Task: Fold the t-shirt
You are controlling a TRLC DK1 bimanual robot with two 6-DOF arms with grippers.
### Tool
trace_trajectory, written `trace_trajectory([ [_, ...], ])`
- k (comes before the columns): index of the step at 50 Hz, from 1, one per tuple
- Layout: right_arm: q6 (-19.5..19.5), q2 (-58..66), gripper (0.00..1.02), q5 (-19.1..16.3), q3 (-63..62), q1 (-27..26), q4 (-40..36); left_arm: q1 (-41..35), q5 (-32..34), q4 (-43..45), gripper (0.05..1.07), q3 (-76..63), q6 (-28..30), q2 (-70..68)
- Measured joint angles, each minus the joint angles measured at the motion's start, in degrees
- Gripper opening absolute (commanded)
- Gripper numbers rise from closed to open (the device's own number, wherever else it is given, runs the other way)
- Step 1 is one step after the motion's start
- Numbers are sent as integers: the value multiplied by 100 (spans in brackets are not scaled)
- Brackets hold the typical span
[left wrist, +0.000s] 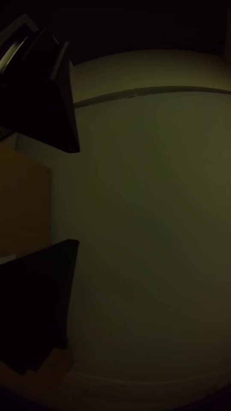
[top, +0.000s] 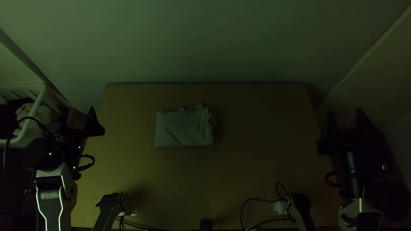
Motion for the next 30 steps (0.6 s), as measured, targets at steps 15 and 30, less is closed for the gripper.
trace_trajectory([
  [15, -13, -1117, 98, 0, -1207, 74, 48, 87, -2, 608, 103, -1639, 2, -1504],
  [30, -15, -1963, 98, 0, -2424, 76, 258, 186, -2, 922, 102, -3095, 2, -2588],
])
